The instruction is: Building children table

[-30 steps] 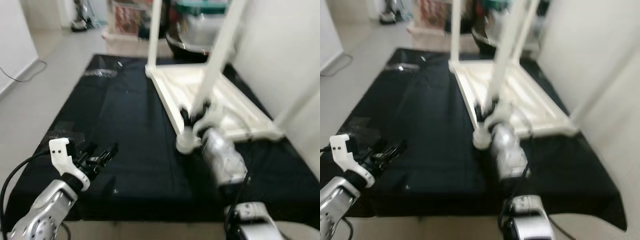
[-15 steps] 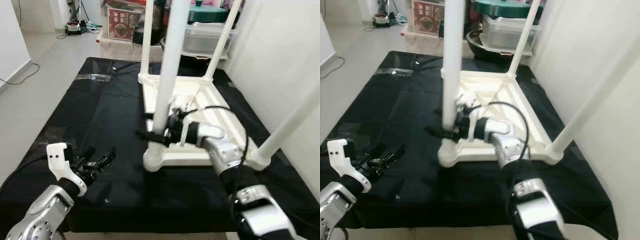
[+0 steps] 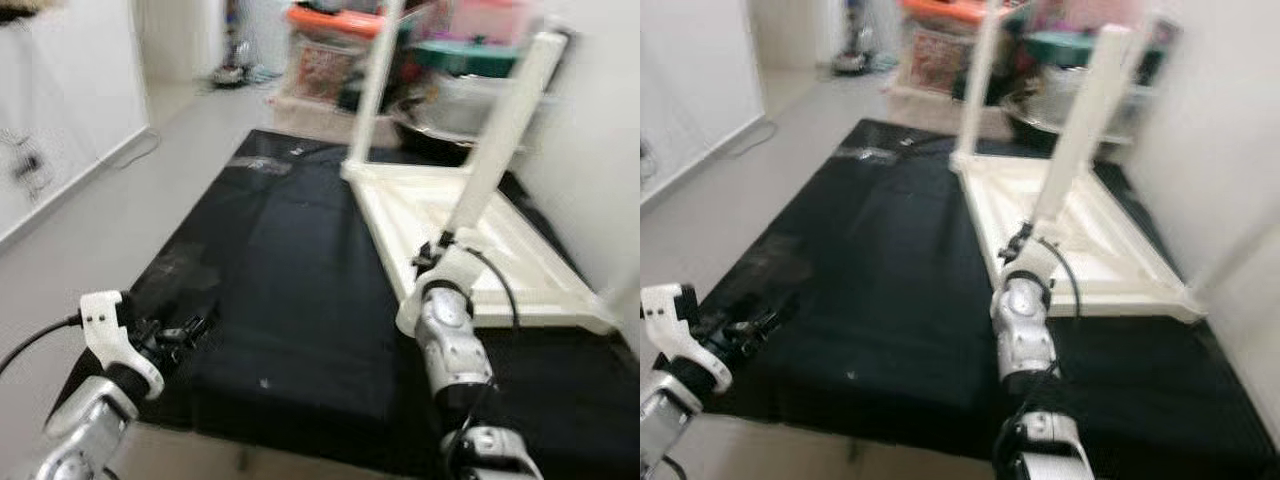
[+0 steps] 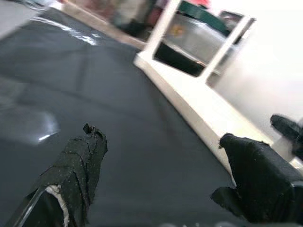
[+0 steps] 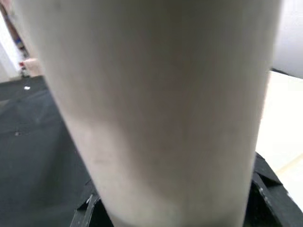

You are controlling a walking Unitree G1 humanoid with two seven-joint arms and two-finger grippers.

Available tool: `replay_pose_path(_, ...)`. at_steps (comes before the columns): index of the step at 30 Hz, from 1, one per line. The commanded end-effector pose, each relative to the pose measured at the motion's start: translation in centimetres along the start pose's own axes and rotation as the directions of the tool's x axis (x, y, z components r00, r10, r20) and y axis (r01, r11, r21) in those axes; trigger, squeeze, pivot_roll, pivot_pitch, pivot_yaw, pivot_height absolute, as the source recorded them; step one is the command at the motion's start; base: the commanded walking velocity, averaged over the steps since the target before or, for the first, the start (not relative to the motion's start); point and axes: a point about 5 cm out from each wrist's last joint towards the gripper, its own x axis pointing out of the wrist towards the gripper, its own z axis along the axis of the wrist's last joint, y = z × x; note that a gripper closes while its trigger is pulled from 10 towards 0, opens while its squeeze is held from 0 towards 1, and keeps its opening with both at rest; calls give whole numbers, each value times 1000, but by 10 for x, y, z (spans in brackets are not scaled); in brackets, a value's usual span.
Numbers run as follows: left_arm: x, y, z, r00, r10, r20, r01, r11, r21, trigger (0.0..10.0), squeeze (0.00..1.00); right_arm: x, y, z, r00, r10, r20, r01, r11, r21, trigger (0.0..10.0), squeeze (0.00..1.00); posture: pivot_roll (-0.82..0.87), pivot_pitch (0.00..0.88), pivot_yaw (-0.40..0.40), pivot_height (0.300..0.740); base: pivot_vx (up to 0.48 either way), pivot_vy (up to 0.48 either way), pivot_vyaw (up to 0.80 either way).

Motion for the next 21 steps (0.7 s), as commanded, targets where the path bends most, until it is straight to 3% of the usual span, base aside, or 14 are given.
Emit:
replay_pose_path(1,-1,-1,-2,1000,-8,-9,8,1000,-15,10000,0,-12,-1,-19,993,67,-94,-73,995,-61,10000,0,109,0,-111,740,0,0,0)
replay_pose_path(2,-1,-1,-2,1000,-8,-9,8,1000,-15,10000,0,-12,-1,-19,993,67,-94,-73,995,-61,10000,0,109,0,-111,740,0,0,0)
replay_pose_path(3,-1,-1,-1,1000,-9,-4,9,1000,-16,10000,0,-17,29,15,939,331,91,-338,937,86,10000,1000,118,0,-116,740,0,0,0)
replay_pose_path(4,-1,-1,-1,1000,-9,-4,9,1000,-16,10000,0,-17,29,15,939,331,91,-338,937,86,10000,1000,118,0,-116,740,0,0,0)
replay_pose_path(8,-1,0,0,1000,-5,1,5,1000,-16,10000,0,-13,63,59,776,583,242,-624,766,154,10000,1000,125,0,-120,740,0,0,0)
replay_pose_path(9,-2,1,0,1000,-4,2,4,1000,-15,10000,0,-9,72,73,680,686,259,-728,674,128,10000,0,131,0,-122,740,0,0,0)
replay_pose_path(10,-2,2,0,1000,-3,2,3,1000,-14,10000,0,-5,76,85,591,758,275,-801,592,90,10000,0,132,0,-122,740,0,0,0)
replay_pose_path(11,-2,2,0,1000,-3,2,3,1000,-14,10000,0,-5,76,85,591,758,275,-801,592,90,10000,0,132,0,-122,740,0,0,0)
replay_pose_path(13,-1,3,0,1000,-1,4,1,1000,-14,10000,0,-3,76,98,363,892,268,-922,385,-33,10000,0,136,0,-124,740,0,0,0)
replay_pose_path(14,-1,3,0,1000,-1,4,1,1000,-14,10000,0,-3,76,98,363,892,268,-922,385,-33,10000,0,136,0,-124,740,0,0,0)
replay_pose_path(15,-1,4,1,1000,-2,5,2,1000,-13,10000,0,-3,77,89,235,956,177,-961,255,-105,10000,0,147,0,-132,740,0,0,0)
replay_pose_path(17,0,4,1,1000,-2,5,2,1000,-12,10000,0,-4,79,83,200,971,132,-968,217,-124,10000,0,147,0,-132,740,0,0,0)
replay_pose_path(19,0,4,1,1000,-1,5,1,1000,-11,10000,0,-16,82,68,58,997,52,-989,65,-133,10000,0,150,0,-136,740,0,0,0)
replay_pose_path(21,-1,3,0,1000,3,8,-3,1000,-11,10000,0,-43,82,43,-147,988,-40,-980,-151,-129,7647,0,170,0,-149,740,0,0,0)
